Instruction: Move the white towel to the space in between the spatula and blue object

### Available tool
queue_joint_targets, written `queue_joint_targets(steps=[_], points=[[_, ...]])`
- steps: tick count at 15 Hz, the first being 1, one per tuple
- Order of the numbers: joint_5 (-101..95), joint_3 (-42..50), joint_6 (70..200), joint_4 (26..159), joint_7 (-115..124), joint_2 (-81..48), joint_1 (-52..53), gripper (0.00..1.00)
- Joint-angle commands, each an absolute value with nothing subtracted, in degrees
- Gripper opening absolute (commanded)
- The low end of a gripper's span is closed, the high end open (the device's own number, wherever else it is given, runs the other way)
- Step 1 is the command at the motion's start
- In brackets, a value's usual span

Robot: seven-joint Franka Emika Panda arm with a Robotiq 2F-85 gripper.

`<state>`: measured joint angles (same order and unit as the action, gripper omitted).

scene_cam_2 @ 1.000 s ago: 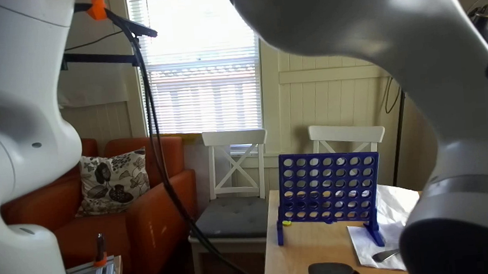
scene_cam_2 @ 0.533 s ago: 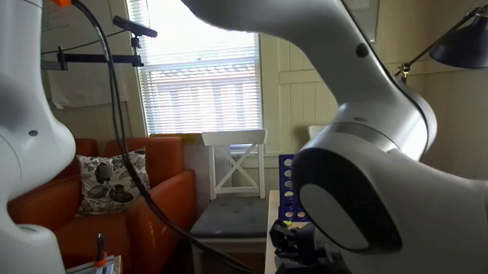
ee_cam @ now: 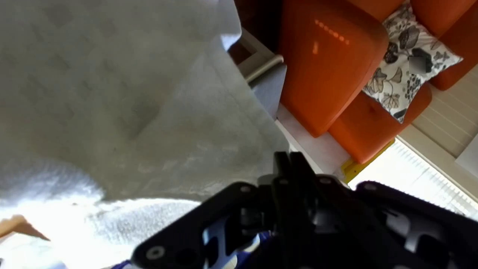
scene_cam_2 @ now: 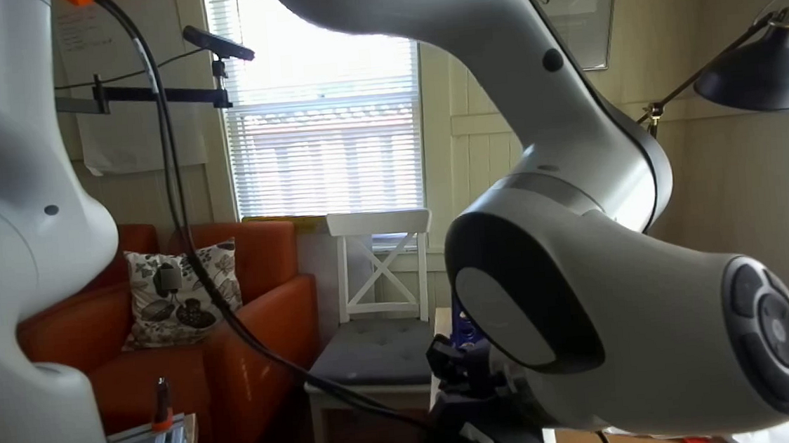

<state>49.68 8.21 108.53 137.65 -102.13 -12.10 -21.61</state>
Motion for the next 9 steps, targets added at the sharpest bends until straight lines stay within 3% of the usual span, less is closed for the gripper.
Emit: queue_joint_targets(steps=[1,9], points=[[61.9,8.1,105.3,137.6,-105.6,-10.5,-19.3,0.01],[88.4,7.6,108.1,134.0,-116.6,-9.1,-12.1,0.01]])
